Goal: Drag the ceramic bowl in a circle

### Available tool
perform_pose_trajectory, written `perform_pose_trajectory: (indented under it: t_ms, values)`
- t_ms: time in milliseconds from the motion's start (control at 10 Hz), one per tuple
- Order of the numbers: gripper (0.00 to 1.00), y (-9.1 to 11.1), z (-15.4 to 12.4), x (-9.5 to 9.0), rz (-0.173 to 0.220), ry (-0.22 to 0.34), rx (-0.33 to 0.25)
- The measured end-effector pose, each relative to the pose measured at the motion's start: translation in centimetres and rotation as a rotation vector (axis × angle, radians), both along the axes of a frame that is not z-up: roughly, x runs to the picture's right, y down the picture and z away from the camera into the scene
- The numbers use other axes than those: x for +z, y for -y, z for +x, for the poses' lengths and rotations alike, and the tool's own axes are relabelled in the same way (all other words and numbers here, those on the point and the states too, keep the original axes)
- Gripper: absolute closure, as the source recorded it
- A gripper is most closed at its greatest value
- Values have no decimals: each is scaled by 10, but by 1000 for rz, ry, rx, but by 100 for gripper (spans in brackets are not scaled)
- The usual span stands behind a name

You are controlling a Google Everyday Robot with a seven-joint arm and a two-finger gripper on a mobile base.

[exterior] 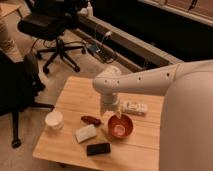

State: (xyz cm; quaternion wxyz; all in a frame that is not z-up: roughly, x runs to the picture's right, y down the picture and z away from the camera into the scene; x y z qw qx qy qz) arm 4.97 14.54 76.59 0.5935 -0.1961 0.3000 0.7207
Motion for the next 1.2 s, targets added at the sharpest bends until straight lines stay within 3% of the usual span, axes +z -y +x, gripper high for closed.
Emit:
perform_pose_trajectory:
  t_ms: [300, 600, 900, 1000, 1200]
  values:
    - [35, -15, 54, 0, -1, -73, 60]
    - [35, -23, 105, -47, 3, -124, 115]
    - [35, -32, 110, -68, 3, -43, 94]
    - [35, -32, 101, -68, 13, 32, 64]
    - [35, -31, 91, -61, 32, 115, 13]
